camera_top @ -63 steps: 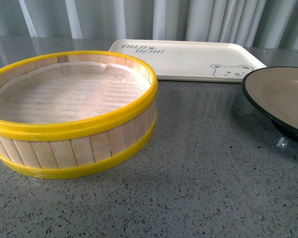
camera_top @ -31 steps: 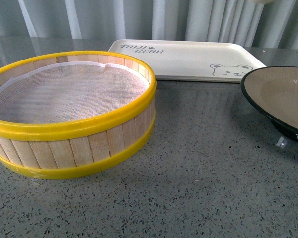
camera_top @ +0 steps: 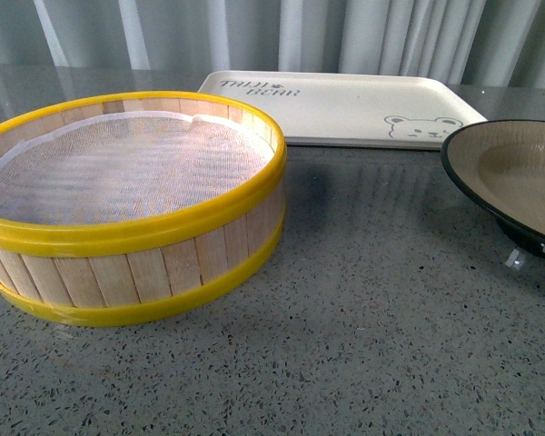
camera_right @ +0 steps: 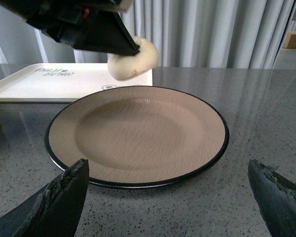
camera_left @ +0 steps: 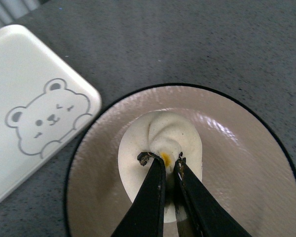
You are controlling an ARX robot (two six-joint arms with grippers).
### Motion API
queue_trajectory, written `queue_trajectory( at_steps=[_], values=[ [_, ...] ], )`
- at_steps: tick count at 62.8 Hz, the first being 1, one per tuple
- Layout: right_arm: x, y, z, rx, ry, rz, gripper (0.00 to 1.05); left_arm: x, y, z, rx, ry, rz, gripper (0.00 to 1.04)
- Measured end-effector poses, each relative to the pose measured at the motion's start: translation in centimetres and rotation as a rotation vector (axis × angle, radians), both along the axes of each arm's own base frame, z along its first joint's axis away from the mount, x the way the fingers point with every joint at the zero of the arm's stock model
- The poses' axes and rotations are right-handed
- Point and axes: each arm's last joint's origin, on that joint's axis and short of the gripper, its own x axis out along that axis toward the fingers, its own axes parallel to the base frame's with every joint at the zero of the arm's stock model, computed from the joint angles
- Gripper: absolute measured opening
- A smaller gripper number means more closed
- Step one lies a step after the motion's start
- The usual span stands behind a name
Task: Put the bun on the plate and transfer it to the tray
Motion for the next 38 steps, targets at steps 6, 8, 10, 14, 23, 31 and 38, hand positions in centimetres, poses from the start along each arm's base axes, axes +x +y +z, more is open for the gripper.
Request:
queue_trajectory(
  at_steps=[6, 8, 10, 14, 23, 31, 38],
  values=[
    [0.0, 0.0, 0.0, 0.0, 0.0, 0.0, 0.96, -0.5, -0.6, -1.1, 0.017, 0.018, -0.025, 0.04],
    [0.0, 0.0, 0.0, 0.0, 0.0, 0.0, 0.96, -0.5, -0.7, -1.2, 0.02, 0.019, -0.027, 0.04],
    [0.0, 0.0, 0.0, 0.0, 0.0, 0.0, 0.96, -0.5, -0.8, -1.4, 0.029, 0.016, -0.026, 0.04],
    [0.0, 0.0, 0.0, 0.0, 0.0, 0.0, 0.96, -0.3, -0.8, -1.8, 0.058, -0.006, -0.006, 0.04],
    [0.0, 0.0, 0.0, 0.0, 0.0, 0.0, 0.96, 0.4, -0.9, -2.9, 0.111, -0.025, 0.015, 0.04],
    [0.0, 0.0, 0.0, 0.0, 0.0, 0.0, 0.96, 1.0, -0.8, -3.6, 0.144, -0.03, 0.023, 0.04],
    [0.0, 0.0, 0.0, 0.0, 0.0, 0.0, 0.96, 1.1, -0.9, -4.0, 0.152, -0.021, 0.017, 0.04]
  ],
)
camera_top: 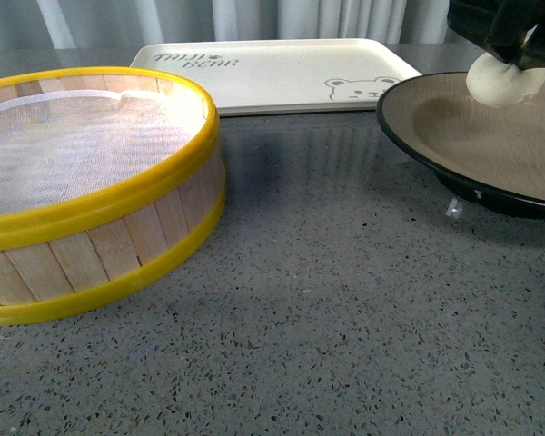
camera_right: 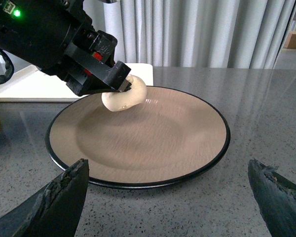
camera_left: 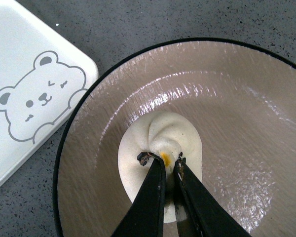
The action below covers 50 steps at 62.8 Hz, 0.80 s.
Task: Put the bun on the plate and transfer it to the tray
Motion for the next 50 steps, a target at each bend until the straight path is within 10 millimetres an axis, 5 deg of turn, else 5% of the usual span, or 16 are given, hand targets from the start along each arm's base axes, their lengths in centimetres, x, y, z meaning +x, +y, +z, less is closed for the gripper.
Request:
queue_trajectory(
  at_steps=[50],
  values=[
    [0.0, 0.0, 0.0, 0.0, 0.0, 0.0, 0.96, -1.1, -0.8, -2.1, 0.053, 0.041, -0.052, 0.04]
  ],
)
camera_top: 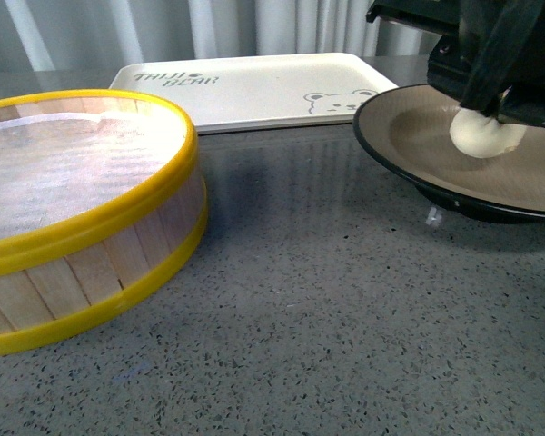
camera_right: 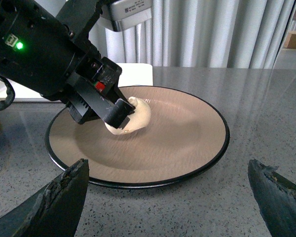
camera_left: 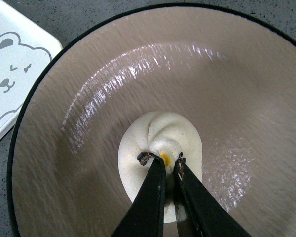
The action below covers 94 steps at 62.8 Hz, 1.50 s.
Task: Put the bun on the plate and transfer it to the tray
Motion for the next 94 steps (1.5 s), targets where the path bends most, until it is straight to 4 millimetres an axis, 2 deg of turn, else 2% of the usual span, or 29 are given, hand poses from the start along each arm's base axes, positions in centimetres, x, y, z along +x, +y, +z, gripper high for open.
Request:
queue_trajectory(
  at_steps=[8, 46, 48, 60, 68, 74, 79, 84, 86, 91, 94],
  values=[
    [0.0, 0.0, 0.0, 0.0, 0.0, 0.0, 0.96, 0.0, -0.1, -0.3, 0.007, 0.007, -0.001, 0.06],
    [0.0, 0.0, 0.0, 0.0, 0.0, 0.0, 0.96, 0.1, 0.3, 0.9, -0.033, 0.012, 0.006, 0.97],
    [0.0, 0.0, 0.0, 0.0, 0.0, 0.0, 0.96, 0.1, 0.4, 1.2, -0.045, 0.009, 0.01, 1.0],
    [0.0, 0.0, 0.0, 0.0, 0.0, 0.0, 0.96, 0.5, 2.3, 4.7, -0.158, -0.083, 0.091, 0.98],
    [0.0, 0.0, 0.0, 0.0, 0.0, 0.0, 0.96, 0.2, 5.2, 7.0, -0.22, -0.166, 0.185, 0.98],
    [0.0, 0.0, 0.0, 0.0, 0.0, 0.0, 0.96, -0.2, 8.9, 9.0, -0.267, -0.24, 0.295, 0.98],
    [0.0, 0.0, 0.0, 0.0, 0.0, 0.0, 0.96, -1.0, 13.4, 10.5, -0.288, -0.311, 0.42, 0.98],
    [0.0, 0.0, 0.0, 0.0, 0.0, 0.0, 0.96, -2.1, 17.1, 11.2, -0.297, -0.365, 0.519, 0.98],
    [0.0, 0.0, 0.0, 0.0, 0.0, 0.0, 0.96, -2.9, 19.2, 11.3, -0.295, -0.378, 0.57, 0.98],
    [0.0, 0.0, 0.0, 0.0, 0.0, 0.0, 0.96, -4.6, 22.4, 10.8, -0.297, -0.385, 0.64, 0.98],
    [0.0, 0.0, 0.0, 0.0, 0.0, 0.0, 0.96, -6.5, 25.7, 10.1, -0.283, -0.386, 0.716, 0.98]
  ],
)
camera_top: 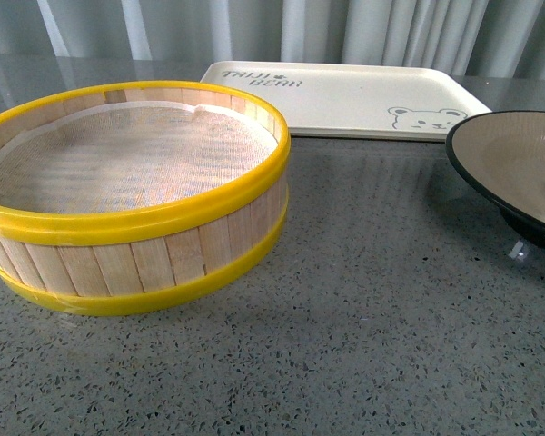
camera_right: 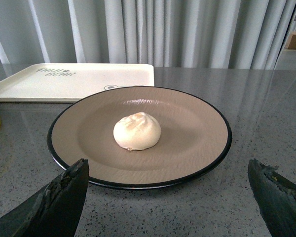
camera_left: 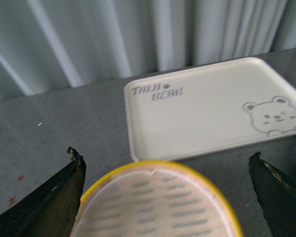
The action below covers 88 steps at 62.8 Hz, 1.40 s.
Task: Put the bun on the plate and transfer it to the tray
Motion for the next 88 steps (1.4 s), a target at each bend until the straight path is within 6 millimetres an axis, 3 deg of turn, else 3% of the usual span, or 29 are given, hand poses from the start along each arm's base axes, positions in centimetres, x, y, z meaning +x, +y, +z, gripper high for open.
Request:
queue_trajectory(
  at_steps=[10, 18, 22, 36, 45, 62, 88],
  values=[
    [0.0, 0.0, 0.0, 0.0, 0.0, 0.0, 0.96, -6.2, 9.4, -2.2, -0.039, 0.038, 0.252, 0.98],
    [0.0, 0.0, 0.0, 0.0, 0.0, -0.001, 0.96, -8.8, 12.5, -3.4, -0.157, -0.177, 0.117, 0.79],
    [0.0, 0.0, 0.0, 0.0, 0.0, -0.001, 0.96, -9.9, 13.5, -5.2, -0.163, -0.22, 0.083, 0.67],
    [0.0, 0.0, 0.0, 0.0, 0.0, 0.0, 0.96, -10.7, 13.8, -10.4, -0.158, -0.185, 0.094, 0.27],
    [0.0, 0.0, 0.0, 0.0, 0.0, 0.0, 0.96, -11.2, 13.8, -12.1, -0.159, -0.196, 0.092, 0.04],
    [0.0, 0.0, 0.0, 0.0, 0.0, -0.001, 0.96, -12.0, 13.8, -14.8, -0.156, -0.189, 0.093, 0.04],
    [0.0, 0.0, 0.0, 0.0, 0.0, 0.0, 0.96, -12.7, 13.8, -17.0, -0.156, -0.201, 0.093, 0.04]
  ],
)
